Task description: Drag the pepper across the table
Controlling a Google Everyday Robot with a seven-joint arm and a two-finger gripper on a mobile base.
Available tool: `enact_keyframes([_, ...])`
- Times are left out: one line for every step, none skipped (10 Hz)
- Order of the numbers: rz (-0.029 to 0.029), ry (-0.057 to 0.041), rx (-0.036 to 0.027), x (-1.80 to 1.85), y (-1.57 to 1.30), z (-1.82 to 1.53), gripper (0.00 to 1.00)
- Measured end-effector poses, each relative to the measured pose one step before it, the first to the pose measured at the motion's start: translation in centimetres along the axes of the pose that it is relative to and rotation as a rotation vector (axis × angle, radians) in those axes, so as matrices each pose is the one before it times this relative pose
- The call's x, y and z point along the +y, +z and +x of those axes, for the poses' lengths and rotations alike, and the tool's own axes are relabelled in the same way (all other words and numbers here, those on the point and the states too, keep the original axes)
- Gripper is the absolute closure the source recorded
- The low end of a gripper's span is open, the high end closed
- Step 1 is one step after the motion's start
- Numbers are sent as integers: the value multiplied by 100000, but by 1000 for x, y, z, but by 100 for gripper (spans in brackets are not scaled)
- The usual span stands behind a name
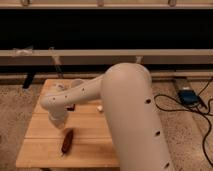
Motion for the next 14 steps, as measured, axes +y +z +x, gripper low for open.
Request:
enact_keyframes([-1732,-175,-407,1,-412,-266,62])
enact_keyframes([-1908,-165,-38,-48,-347,-195,52])
enact_keyframes([-1618,559,-319,243,-244,-393,41])
enact_keyframes([-1103,712,-441,277,-94,-382,32])
enact_keyframes([-627,676,-329,101,-20,-349,25])
enact_keyframes([-383,967,-447,149,14,-446,20])
enact_keyframes([-533,1135,-256,395,-1,-370,20])
enact_keyframes([-314,964,-249,268,7,-294,20])
enact_keyframes([-268,957,-302,199,35,-283,20])
enact_keyframes([-149,567,-270,132,68,-176,20])
enact_keyframes([-255,677,-469,197,137,-234,20])
enact_keyframes([-165,687,-567,214,263,-229,20])
enact_keyframes([-123,598,-1033,101,509,-350,20])
enact_keyframes([-52,591,-958,136,489,-351,20])
